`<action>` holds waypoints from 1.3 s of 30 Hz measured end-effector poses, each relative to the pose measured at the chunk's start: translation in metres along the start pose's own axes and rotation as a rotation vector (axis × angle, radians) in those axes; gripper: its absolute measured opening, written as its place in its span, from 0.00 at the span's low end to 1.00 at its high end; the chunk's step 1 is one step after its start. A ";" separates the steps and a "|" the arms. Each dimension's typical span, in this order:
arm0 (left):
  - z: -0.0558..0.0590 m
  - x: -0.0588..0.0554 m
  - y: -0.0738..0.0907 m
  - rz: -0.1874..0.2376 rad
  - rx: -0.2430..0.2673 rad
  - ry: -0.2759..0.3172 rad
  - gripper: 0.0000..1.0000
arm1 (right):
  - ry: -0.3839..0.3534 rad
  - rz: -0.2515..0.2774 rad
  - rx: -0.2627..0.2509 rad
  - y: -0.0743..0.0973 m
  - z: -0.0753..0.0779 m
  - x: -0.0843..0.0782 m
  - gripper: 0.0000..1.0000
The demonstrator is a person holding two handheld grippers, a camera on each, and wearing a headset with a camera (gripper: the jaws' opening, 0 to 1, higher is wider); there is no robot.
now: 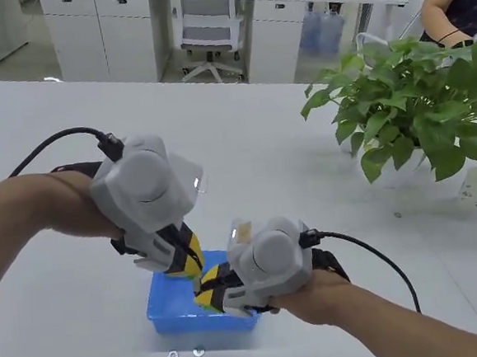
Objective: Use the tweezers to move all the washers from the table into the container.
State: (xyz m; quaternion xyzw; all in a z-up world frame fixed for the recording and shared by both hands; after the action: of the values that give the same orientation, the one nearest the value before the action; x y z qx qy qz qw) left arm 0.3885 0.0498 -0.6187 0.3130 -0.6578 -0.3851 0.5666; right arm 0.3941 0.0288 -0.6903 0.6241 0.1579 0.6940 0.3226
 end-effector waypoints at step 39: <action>-0.037 -0.042 -0.043 0.027 0.016 0.030 0.06 | -0.017 -0.053 0.030 -0.047 0.028 -0.039 0.09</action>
State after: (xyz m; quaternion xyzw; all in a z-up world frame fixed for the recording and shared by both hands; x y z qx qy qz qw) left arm 0.4307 0.0580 -0.6746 0.3142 -0.6567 -0.3672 0.5790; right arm 0.4337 0.0331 -0.7447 0.6303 0.1818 0.6774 0.3328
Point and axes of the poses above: the centre of the closed fingertips' face, and the gripper's own axes: y roughly backward along the fingers, z roughly to its right, x roughly out of its top, the point moved 4 cm from there along y, roughly backward along the fingers, and after that the axes turned 5 degrees about -x, right-handed, at the moved point
